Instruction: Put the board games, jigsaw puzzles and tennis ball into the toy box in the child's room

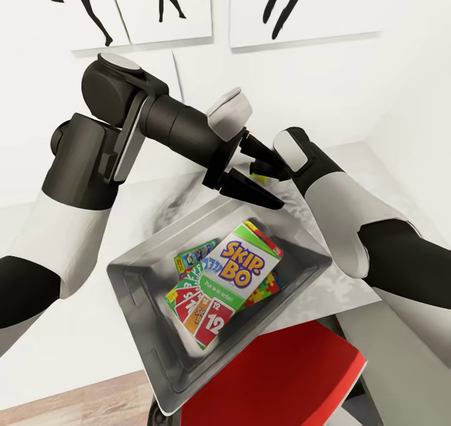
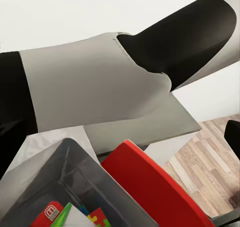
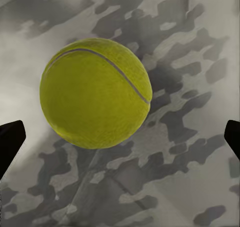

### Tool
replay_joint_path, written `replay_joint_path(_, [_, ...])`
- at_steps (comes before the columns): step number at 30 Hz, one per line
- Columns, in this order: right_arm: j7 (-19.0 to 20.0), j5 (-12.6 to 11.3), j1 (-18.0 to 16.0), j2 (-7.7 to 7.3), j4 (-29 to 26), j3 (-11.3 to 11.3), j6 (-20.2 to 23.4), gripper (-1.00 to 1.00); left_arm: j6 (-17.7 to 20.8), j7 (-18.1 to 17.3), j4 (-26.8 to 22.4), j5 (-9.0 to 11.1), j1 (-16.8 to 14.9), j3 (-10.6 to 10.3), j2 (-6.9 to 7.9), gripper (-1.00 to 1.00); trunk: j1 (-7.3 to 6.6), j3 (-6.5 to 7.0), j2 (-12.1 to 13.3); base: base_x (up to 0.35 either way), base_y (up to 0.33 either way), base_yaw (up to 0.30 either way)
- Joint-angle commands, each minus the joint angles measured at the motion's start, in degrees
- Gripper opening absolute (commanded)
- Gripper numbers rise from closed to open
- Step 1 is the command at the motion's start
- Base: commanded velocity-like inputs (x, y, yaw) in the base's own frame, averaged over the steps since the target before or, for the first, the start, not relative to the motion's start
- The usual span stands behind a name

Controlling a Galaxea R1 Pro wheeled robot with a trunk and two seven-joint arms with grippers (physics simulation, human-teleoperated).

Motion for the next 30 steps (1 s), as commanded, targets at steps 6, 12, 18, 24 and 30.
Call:
replay_joint_path(6, [-0.48,-0.61,-0.04,0.06,-0.12,0.42,-1.1,1.0,0.61,-0.14,0.02,0.15,-0.06,-0.01,1.29,1.0,0.03,-0.14,-0.1,0.0,0.0,0.0])
replay_joint_path(12, [-0.48,-0.61,-0.06,0.09,-0.79,0.42,-1.33,1.0,0.61,-0.14,0.02,0.16,-0.06,-0.02,1.92,1.0,0.03,-0.15,-0.1,0.0,0.0,0.0])
replay_joint_path(18, [-0.48,-0.61,-0.13,0.09,-3.44,0.42,-1.3,1.0,0.61,-0.14,0.02,0.16,-0.06,-0.06,2.05,1.0,0.03,-0.15,-0.1,0.0,0.0,0.0])
replay_joint_path(24, [-0.48,-0.61,-0.13,0.03,-4.57,1.46,-1.24,1.0,0.61,-0.14,0.02,0.16,-0.06,-0.17,2.25,1.0,0.03,-0.15,-0.1,0.0,0.0,0.0])
replay_joint_path(30, [-0.49,-0.61,-0.09,0.05,-4.62,2.44,-1.33,1.0,0.61,-0.14,0.02,0.11,-0.06,-0.17,2.39,1.0,0.03,-0.15,-0.1,0.0,0.0,0.0])
